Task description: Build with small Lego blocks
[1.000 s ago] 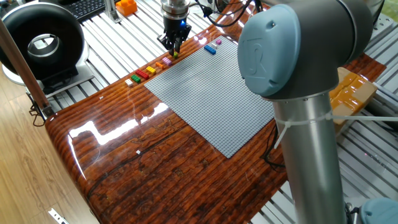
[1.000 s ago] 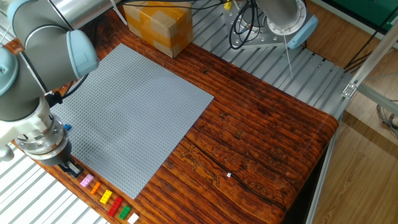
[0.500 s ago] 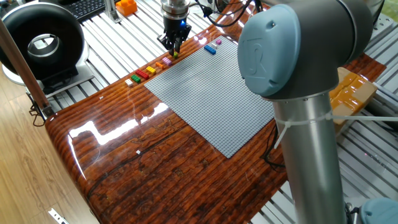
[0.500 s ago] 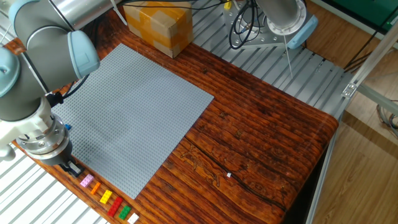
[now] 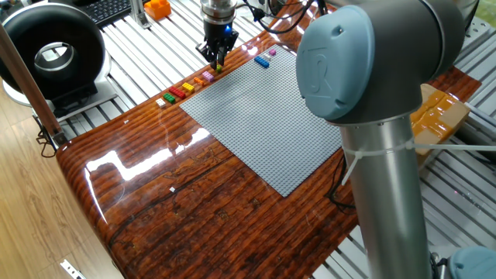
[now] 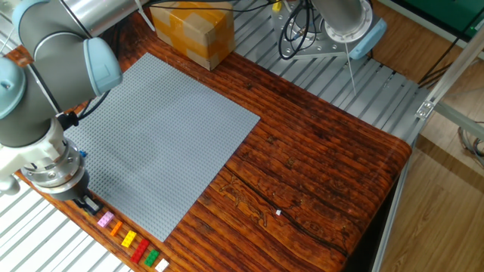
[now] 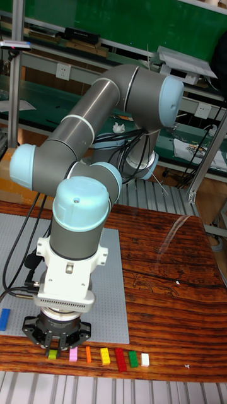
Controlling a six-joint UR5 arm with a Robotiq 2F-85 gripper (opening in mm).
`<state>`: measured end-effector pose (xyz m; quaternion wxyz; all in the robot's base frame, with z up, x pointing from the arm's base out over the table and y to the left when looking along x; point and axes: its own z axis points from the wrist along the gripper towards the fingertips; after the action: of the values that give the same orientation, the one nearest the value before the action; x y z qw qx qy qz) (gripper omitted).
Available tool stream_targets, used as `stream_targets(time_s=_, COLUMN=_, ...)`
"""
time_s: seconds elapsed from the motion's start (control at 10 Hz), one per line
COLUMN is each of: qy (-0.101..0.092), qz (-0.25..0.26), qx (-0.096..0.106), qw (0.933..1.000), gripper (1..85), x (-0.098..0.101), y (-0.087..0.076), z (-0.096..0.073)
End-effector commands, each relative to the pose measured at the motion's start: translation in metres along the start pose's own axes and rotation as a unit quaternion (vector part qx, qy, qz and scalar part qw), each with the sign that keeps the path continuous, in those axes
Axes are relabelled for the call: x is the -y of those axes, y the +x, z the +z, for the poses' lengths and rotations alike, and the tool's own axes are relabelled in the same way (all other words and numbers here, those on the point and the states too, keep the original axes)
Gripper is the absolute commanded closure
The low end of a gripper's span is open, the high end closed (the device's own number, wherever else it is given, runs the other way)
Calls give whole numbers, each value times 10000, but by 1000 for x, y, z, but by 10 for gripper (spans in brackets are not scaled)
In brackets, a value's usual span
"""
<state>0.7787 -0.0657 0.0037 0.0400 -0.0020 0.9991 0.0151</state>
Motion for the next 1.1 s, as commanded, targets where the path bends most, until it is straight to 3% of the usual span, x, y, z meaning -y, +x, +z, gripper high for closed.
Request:
stream_targets(time_s=0.0, qy=-52, qz=130, qx=21, qw=9999, gripper=640, x=-2, y=0, z=-1)
stream_targets(time_s=0.2, qy=-52, qz=260, qx=21, qw=9996, gripper=763, x=-3, y=0, z=-2)
stream_targets(time_s=0.5, qy=-7, qz=364, qx=46, qw=9993, gripper=827, x=-1, y=-1, z=-2)
stream_targets(time_s=1.0, qy=251, qz=410, qx=79, qw=9988, gripper=847, x=24, y=-6, z=-20)
